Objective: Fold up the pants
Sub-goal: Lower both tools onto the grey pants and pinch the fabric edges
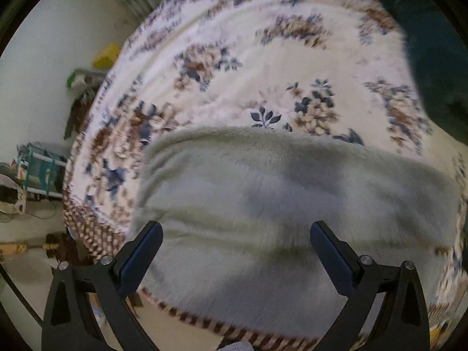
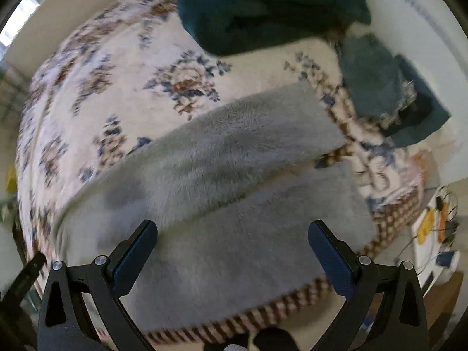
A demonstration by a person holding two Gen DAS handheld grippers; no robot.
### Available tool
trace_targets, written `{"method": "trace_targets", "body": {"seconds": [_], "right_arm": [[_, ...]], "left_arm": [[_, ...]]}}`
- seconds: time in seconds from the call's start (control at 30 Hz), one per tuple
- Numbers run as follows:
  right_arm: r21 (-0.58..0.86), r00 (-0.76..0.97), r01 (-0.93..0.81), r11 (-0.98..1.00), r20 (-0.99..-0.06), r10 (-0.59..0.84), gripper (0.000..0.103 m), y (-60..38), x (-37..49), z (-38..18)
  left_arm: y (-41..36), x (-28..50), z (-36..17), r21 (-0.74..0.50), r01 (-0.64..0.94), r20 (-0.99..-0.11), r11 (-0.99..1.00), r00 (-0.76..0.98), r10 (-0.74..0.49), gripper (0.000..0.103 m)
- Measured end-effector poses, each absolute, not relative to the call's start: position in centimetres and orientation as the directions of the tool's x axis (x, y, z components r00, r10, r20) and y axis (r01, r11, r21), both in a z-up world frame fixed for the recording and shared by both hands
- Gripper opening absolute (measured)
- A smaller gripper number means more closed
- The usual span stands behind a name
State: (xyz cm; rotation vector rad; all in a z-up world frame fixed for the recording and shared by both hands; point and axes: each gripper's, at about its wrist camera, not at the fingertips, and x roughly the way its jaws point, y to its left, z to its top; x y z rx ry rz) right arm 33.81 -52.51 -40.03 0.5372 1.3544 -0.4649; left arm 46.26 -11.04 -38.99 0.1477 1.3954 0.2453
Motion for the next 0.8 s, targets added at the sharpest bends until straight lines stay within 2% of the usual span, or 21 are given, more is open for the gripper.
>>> {"method": "trace_targets", "body": {"seconds": [0.2, 0.3, 0.47, 0.6, 0.63, 0.7, 0.73, 0.77, 0.8], "right_arm": [[0.093, 0.05, 0.722, 0.686, -0.995, 0.082, 0.103, -57.5, 42.2, -51.7], [0.075, 0.001, 0.76, 0.646, -0.993, 0.115, 0.103, -59.9, 44.6, -56.7], [0.047, -0.062, 0.823, 0.566, -0.983, 0.172, 0.103, -63.0, 47.4, -63.1], [0.059, -0.061, 0.887, 0.458, -0.968, 0.243, 0.103, -64.8, 47.7, -66.3], [0.061, -0.059, 0.897, 0.437, -0.965, 0.255, 0.099, -65.0, 47.7, -66.8], [0.06, -0.056, 0.912, 0.406, -0.962, 0.267, 0.087, -65.5, 47.7, -67.4], [0.069, -0.046, 0.914, 0.399, -0.961, 0.271, 0.076, -65.6, 47.7, -67.4], [0.077, -0.038, 0.911, 0.406, -0.963, 0.267, 0.06, -65.5, 47.9, -67.3], [0.078, -0.036, 0.906, 0.416, -0.965, 0.259, 0.051, -65.5, 47.9, -67.0]], "left_arm": [[-10.6, 55.5, -48.7, 0.233, -0.182, -0.972, 0.955, -0.013, 0.234, 0.103], [-9.9, 59.3, -52.9, 0.201, -0.271, -0.979, 0.941, -0.096, 0.181, 0.103], [-7.9, 62.4, -58.8, 0.222, -0.391, -0.965, 0.893, -0.217, 0.145, 0.101], [-6.4, 61.7, -59.6, 0.206, -0.475, -0.971, 0.856, -0.21, 0.117, 0.069], [-6.3, 61.4, -59.2, 0.199, -0.486, -0.974, 0.851, -0.195, 0.116, 0.064], [-6.4, 60.7, -58.0, 0.194, -0.499, -0.979, 0.845, -0.157, 0.132, 0.037], [-6.4, 60.3, -57.4, 0.188, -0.502, -0.981, 0.844, -0.135, 0.138, 0.031], [-6.5, 59.8, -56.7, 0.182, -0.503, -0.983, 0.845, -0.116, 0.143, 0.019], [-6.6, 59.4, -56.2, 0.178, -0.505, -0.984, 0.845, -0.102, 0.146, 0.013]]}}
